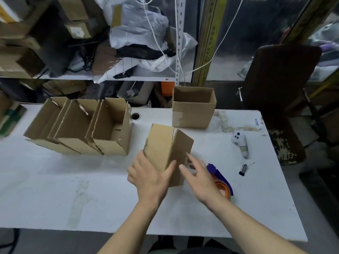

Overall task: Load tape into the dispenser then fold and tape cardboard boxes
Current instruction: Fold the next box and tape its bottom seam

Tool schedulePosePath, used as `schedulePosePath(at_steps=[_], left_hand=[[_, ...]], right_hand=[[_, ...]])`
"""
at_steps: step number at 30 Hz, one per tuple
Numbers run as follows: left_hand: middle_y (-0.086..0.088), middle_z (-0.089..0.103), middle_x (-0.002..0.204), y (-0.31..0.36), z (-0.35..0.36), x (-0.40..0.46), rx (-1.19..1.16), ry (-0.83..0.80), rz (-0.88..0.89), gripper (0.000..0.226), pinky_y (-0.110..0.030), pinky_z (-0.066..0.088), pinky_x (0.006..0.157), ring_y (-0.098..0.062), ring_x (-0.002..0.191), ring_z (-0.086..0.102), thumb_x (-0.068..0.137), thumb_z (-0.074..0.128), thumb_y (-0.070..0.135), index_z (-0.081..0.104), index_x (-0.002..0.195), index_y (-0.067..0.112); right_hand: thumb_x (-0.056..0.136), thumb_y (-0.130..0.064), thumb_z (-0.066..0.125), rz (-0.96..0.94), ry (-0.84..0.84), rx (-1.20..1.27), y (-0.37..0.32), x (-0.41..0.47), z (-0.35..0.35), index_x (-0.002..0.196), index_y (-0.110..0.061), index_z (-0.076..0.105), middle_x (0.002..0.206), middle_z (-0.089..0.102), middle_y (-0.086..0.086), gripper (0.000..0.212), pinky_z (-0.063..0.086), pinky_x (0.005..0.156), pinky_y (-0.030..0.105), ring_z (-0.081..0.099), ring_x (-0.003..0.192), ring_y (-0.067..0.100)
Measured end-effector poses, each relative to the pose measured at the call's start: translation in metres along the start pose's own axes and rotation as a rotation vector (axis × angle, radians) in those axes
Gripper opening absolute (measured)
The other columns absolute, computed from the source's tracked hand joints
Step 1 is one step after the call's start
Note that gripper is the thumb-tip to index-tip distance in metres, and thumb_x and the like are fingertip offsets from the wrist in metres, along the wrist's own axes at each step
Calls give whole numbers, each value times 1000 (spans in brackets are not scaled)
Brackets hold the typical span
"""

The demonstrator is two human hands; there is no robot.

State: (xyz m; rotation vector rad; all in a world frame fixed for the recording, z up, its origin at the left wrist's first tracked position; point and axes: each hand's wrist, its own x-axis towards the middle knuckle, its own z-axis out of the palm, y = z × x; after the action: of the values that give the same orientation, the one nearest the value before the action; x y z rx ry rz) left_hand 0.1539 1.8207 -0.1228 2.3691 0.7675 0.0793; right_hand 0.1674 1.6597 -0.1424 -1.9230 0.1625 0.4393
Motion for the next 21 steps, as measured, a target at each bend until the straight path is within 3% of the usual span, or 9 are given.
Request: schedulePosePath(at_steps=[3,7,9,11,14,18,21], left_hand=[[-5,45,148,4,10,-21,61,-37,155,111,-50,34,107,-31,128,34,71,73,73,30,154,14],[9,48,134,-1,4,-33,-89,-141,365,83,-40,39,108,-18,121,39,81,68,64,43,151,27],[17,52,126,-6,0,-27,-239,-205,286,65,-41,43,108,-11,120,44,85,63,65,52,141,35],[21,54,127,-9,-4,-18,-312,-271,161,66,-37,45,108,-7,123,48,82,67,71,54,138,38],[22,60,123,-7,-8,-14,-408,-361,46,63,-25,46,101,-3,115,58,85,77,59,59,141,36],[31,63,109,-4,-6,-20,-453,-376,-50,53,-35,57,98,-3,103,69,94,71,51,61,143,34],[22,68,116,-3,-2,-22,-432,-370,-40,49,-34,57,97,1,100,69,97,65,52,61,143,35]], right_hand=[[81,-70,75,100,-188,397,-8,-2,9,151,-39,46,140,66,-13,82,50,111,41,64,127,9],[97,-38,69,161,-168,532,-5,6,-11,137,-16,59,124,76,2,47,59,99,42,73,114,22],[95,-36,70,184,-205,549,2,9,-24,139,-13,59,126,75,5,50,58,99,45,72,117,26],[95,-33,70,193,-228,550,6,10,-31,137,-13,59,126,75,6,49,58,96,44,72,116,27],[97,-30,70,192,-246,528,11,10,-32,136,-14,60,126,75,5,44,57,100,48,72,116,27],[97,-30,73,171,-243,503,12,10,-30,138,-19,59,128,74,1,45,55,104,49,71,118,25],[95,-30,75,170,-229,493,14,15,-29,138,-20,59,128,74,0,47,55,105,48,71,118,24]])
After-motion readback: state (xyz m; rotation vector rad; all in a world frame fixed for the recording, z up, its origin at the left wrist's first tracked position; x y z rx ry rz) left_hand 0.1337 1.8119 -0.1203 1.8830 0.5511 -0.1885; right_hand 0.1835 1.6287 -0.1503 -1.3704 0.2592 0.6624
